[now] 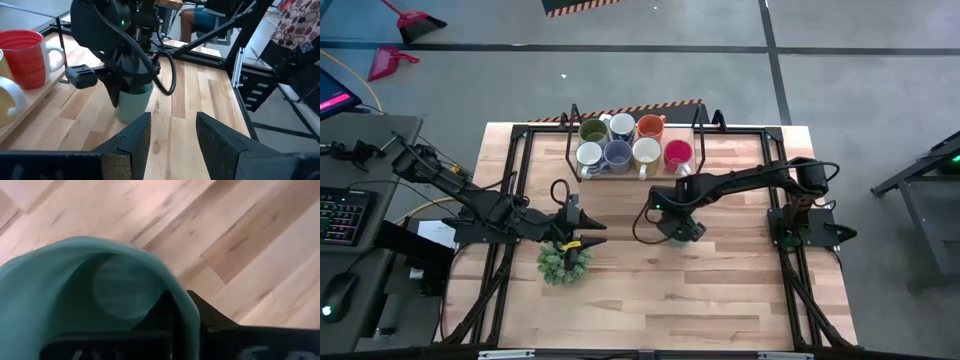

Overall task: Place coffee mugs
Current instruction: Put the green mug on the shelf aligned with the other red mug

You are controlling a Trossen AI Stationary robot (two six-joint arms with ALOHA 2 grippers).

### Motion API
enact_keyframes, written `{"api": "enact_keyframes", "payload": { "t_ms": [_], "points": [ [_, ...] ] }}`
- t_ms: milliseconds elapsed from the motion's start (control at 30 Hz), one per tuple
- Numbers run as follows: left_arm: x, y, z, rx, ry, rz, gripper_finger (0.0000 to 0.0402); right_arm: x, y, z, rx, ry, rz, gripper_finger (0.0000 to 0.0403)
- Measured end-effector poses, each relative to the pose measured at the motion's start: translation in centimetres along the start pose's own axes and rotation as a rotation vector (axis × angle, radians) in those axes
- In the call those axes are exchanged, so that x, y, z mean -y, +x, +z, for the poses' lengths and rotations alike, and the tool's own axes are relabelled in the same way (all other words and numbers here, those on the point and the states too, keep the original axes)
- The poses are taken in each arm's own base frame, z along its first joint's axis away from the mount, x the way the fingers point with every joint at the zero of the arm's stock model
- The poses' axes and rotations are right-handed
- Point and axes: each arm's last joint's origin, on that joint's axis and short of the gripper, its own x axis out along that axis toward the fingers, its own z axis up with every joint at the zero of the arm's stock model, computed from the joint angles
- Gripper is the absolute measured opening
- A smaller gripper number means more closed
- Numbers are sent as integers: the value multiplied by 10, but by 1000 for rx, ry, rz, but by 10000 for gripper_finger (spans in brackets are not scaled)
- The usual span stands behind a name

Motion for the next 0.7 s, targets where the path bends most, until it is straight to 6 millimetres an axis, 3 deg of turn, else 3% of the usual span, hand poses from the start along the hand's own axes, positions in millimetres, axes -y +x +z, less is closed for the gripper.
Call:
{"api": "enact_keyframes", "payload": {
  "t_ms": [333,500,700],
  "points": [
    [0,0,0,0,-17,1,145,0,6,-3,-68,10,-33,50],
    [-1,0,0,9,-18,21,145,1,4,-3,-150,-26,-115,53],
    [-2,0,1,26,-43,59,145,-6,-7,5,-115,-59,-113,55]
  ]
}}
